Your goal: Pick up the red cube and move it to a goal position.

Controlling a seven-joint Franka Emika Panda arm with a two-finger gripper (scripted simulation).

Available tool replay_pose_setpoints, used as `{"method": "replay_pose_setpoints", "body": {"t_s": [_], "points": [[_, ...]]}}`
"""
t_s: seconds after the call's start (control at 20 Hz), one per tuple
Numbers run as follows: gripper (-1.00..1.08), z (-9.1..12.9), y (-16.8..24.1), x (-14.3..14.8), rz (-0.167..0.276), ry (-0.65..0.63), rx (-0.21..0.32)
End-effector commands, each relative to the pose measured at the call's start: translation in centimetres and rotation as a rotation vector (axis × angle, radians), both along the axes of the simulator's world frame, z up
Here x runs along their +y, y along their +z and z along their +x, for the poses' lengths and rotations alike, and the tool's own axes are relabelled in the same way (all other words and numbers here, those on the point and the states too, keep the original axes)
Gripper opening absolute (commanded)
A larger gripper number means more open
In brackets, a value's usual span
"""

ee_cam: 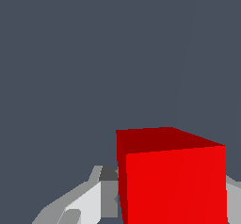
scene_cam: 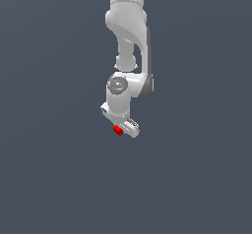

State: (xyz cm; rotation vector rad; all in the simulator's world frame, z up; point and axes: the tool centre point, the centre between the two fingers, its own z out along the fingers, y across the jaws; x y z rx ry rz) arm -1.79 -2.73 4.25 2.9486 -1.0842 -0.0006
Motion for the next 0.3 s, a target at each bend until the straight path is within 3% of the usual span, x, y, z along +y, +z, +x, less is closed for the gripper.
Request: {"method": "replay_pose_setpoints", "body": {"t_s": [0.0, 0.25], "points": [[-1.0, -0.45, 0.26, -1.14, 0.0, 0.002, -0.001], [-1.0, -0.63, 0.42, -2.0, 0.0, 0.002, -0.001]]}}
